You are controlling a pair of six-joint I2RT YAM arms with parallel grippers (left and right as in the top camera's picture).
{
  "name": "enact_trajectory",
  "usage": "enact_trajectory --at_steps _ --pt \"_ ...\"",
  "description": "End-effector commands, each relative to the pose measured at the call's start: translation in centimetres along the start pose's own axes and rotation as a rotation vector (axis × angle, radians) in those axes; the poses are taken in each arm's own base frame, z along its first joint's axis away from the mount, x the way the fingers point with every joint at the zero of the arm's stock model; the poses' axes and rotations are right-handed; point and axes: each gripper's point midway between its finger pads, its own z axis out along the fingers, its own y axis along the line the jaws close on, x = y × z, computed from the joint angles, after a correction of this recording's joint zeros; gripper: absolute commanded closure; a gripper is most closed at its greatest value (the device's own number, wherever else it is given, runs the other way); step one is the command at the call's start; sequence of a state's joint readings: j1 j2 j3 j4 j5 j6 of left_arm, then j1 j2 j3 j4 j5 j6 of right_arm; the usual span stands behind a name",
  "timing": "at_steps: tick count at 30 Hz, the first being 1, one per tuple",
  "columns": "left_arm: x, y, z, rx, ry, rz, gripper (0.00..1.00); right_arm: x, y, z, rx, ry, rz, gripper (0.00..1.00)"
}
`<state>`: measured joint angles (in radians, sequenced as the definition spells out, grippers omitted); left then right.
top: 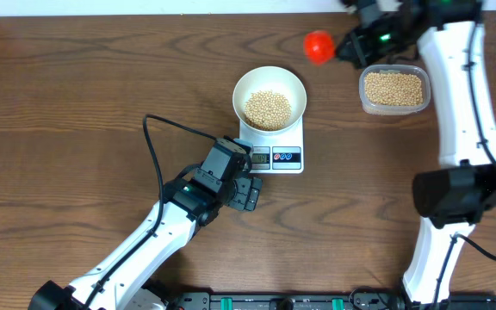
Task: Scoop item into bowl and weigh 50g on scale
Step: 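Carry the red scoop with the right gripper to the soybean tub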
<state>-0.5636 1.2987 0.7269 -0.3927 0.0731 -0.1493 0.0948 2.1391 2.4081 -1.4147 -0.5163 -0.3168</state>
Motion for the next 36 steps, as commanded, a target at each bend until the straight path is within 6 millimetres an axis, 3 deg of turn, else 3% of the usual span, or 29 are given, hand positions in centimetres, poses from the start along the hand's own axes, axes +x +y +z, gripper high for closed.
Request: enact_trajectory --at_steps 1,10,13,22,36 --pt "-0.1 0.2 -0.3 -0.006 -0.009 0.007 0.11 -0.2 -1.3 -3.0 0.021 -0.057 0.079 0.99" --pt "-0.1 0.2 -0.3 -0.006 -0.009 0.007 0.11 4.0 -8.6 -5.5 0.322 0.053 0.294 0.99" --pt "-0.1 0.2 -0.3 -0.006 -0.009 0.007 0.11 5.1 -10.1 -5.9 0.401 0.087 0.338 0.99" --pt "-0.1 0.2 -0.3 -0.006 -0.009 0.007 0.11 6.7 -11.3 -5.3 0.449 0.149 0.373 0.99" --pt "-0.1 0.2 -0.3 -0.006 -0.009 0.007 0.11 8.8 -11.6 -3.8 0.427 0.226 0.406 0.99"
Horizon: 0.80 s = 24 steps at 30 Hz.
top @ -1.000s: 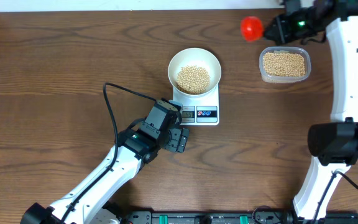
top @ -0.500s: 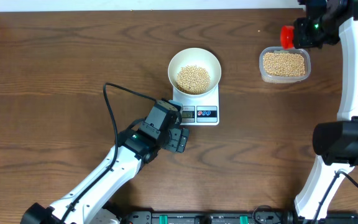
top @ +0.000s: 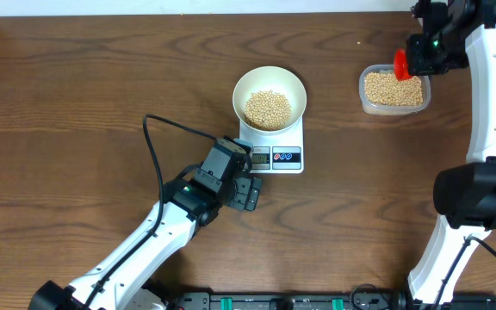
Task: Scoop item into bowl and weigh 50g on scale
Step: 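Carry the red scoop with the right gripper to the soybean tub, then dip the red scoop into the soybeans in the tub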
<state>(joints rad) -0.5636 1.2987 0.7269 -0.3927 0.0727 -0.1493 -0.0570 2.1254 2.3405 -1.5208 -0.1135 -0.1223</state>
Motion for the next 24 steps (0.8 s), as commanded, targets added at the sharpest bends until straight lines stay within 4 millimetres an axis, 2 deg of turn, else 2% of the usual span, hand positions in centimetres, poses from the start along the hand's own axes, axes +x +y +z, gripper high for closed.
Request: enact_trajectory --at_steps 1,15,24 --pt "-0.1 0.2 -0.3 -0.005 -0.009 0.007 0.11 0.6 -0.6 0.9 0.008 0.031 0.025 0.99" --pt "-0.1 0.2 -0.2 -0.005 -0.009 0.007 0.11 1.2 -0.5 2.1 -0.006 0.06 0.029 0.99" --pt "-0.1 0.2 -0.2 -0.005 -0.009 0.007 0.11 1.7 -0.9 4.4 -0.008 0.084 0.055 0.99"
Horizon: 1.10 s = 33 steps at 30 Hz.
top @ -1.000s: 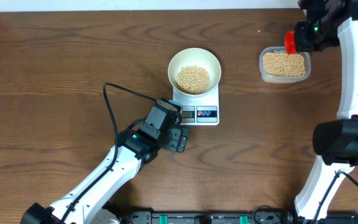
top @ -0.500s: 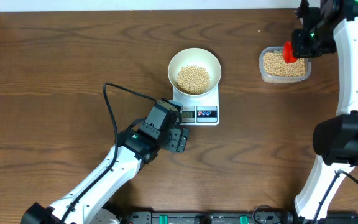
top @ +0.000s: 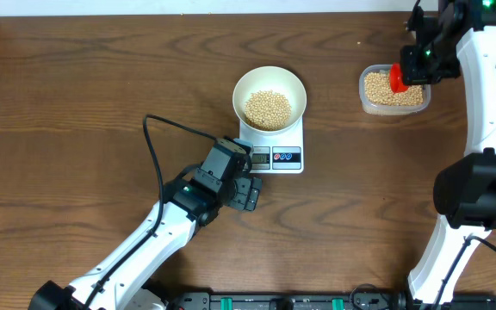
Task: Scoop item into bowl and weigh 50g on scale
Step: 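Dip the red scoop into the soybeans in the tub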
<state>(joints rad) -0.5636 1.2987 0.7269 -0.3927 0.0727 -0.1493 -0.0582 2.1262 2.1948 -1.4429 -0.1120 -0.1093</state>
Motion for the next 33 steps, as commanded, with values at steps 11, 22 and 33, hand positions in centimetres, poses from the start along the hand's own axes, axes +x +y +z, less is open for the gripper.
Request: enact_trajectory --at_steps 11,22,33 --pt "-0.1 0.2 -0.3 -0.005 -0.009 0.007 0.11 -0.1 -0.6 1.8 -0.033 -0.002 0.041 0.99" --pt "-0.1 0.2 -0.3 -0.005 -0.009 0.007 0.11 -0.6 -0.9 3.0 -0.038 -0.024 0.042 0.99" --pt "-0.1 0.2 -0.3 -0.005 -0.009 0.007 0.11 -0.9 -0.4 4.0 -0.073 -0.038 0.04 0.99"
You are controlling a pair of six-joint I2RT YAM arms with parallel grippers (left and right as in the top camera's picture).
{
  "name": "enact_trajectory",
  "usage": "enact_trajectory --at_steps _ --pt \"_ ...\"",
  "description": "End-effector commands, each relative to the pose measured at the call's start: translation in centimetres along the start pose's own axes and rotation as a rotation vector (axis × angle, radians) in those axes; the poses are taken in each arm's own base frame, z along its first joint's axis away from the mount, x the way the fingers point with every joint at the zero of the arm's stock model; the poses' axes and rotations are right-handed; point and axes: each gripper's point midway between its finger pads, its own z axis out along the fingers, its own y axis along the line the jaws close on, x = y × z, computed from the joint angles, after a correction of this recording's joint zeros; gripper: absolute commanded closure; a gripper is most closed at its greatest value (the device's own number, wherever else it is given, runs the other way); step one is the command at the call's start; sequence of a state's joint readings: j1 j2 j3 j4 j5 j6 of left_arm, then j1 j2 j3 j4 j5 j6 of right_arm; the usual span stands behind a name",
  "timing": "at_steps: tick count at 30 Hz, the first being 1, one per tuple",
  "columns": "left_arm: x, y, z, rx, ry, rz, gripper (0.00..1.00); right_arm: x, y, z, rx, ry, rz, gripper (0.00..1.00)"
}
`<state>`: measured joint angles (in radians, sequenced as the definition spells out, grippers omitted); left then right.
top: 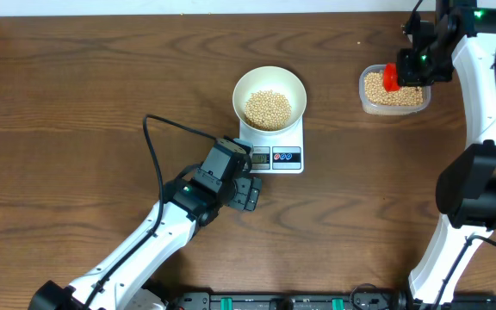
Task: Scoop item into bowl and weigh 50g on scale
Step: 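Dip the red scoop into the soybeans in the tub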
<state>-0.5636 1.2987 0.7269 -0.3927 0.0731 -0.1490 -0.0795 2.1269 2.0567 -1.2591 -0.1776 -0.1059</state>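
A cream bowl point(269, 100) holding a heap of beans sits on the white scale point(274, 155). At the back right a clear container point(393, 90) is full of the same beans. My right gripper point(406, 71) is shut on a red scoop point(390, 77), whose red end lies over the beans in the container. My left gripper point(248, 193) rests on the table just left of the scale's display; whether its fingers are open cannot be made out.
A black cable point(158, 138) loops over the table left of the scale. The right arm reaches down the right side of the table. The left arm comes in from the bottom left.
The red scoop has shifted a little leftward within the bean container, with the right gripper following. The left arm, bowl and scale are unchanged.
The right gripper first held the red scoop over the table between bowl and container. Then it was at the container's right rim. After that the scoop was in the beans, and now it sits further left in them. The left arm stayed put.
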Motion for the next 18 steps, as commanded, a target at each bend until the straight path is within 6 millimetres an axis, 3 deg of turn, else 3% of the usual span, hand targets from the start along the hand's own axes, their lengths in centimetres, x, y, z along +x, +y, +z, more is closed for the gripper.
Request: enact_trajectory --at_steps 1,10,18 --pt "-0.1 0.2 -0.3 -0.006 -0.009 0.007 0.11 0.5 0.0 0.9 -0.02 0.019 0.024 0.99" --pt "-0.1 0.2 -0.3 -0.006 -0.009 0.007 0.11 1.3 1.2 3.1 -0.109 0.032 0.03 0.99" --pt "-0.1 0.2 -0.3 -0.006 -0.009 0.007 0.11 0.9 0.2 2.8 -0.117 0.011 0.052 0.99"
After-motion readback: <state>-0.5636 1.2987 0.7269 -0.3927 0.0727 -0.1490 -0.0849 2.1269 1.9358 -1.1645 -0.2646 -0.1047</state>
